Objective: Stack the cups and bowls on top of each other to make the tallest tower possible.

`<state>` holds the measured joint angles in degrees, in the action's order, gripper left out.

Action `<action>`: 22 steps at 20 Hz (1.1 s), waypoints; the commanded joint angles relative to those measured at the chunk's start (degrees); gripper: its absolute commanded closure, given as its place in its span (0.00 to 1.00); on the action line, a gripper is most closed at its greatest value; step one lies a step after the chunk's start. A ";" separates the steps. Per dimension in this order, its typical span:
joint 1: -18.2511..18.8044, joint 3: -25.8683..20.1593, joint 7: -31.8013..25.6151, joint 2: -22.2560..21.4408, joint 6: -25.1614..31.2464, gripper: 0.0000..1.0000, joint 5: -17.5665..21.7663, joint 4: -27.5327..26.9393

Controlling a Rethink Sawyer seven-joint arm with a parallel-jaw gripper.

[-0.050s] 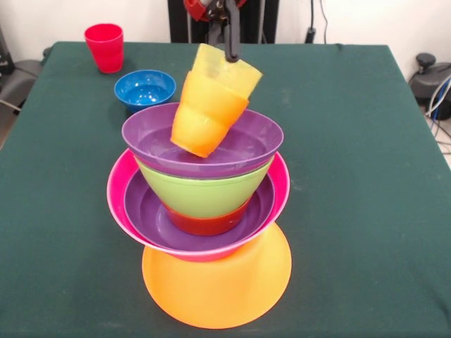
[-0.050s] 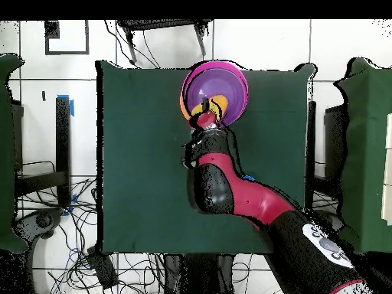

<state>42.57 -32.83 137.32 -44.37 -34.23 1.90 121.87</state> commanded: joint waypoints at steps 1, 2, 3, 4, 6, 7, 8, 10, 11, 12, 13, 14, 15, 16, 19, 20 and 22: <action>-3.00 2.10 7.03 2.54 1.58 1.00 -0.12 -3.95; -3.19 2.31 6.95 2.51 1.44 1.00 -0.24 -3.98; -3.30 2.30 7.67 2.35 1.74 1.00 -0.97 -3.63; -3.06 1.76 8.85 2.09 2.72 1.00 -1.86 -2.89; -2.74 1.06 10.42 1.53 3.18 1.00 -2.61 -1.91; -2.56 0.82 10.66 0.98 3.80 1.00 -2.95 -1.52; -2.37 0.58 10.90 0.43 4.42 1.00 -3.29 -1.13; -1.98 0.06 11.10 -0.70 5.96 1.00 -3.95 -0.59; -1.80 -0.10 11.04 -1.04 6.48 1.00 -4.14 -0.54; -1.58 -0.42 10.96 -1.50 7.26 1.00 -4.32 -0.50; -1.50 -0.48 10.74 -1.78 7.73 1.00 -4.46 -0.60; -1.45 -0.70 10.71 -2.11 8.31 1.00 -4.71 -0.54; -1.33 -0.92 10.60 -2.35 9.05 1.00 -4.90 -0.55; -1.15 -1.00 10.33 -2.53 9.79 1.00 -5.08 -0.74; -2.45 0.76 8.85 -4.05 12.18 1.00 -7.24 -0.84; -3.30 2.15 7.47 -5.10 14.26 1.00 -8.59 -0.90; -3.28 2.09 6.68 -4.54 15.56 1.00 -8.76 -1.67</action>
<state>41.69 -32.65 137.32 -48.06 -29.43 -3.29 121.14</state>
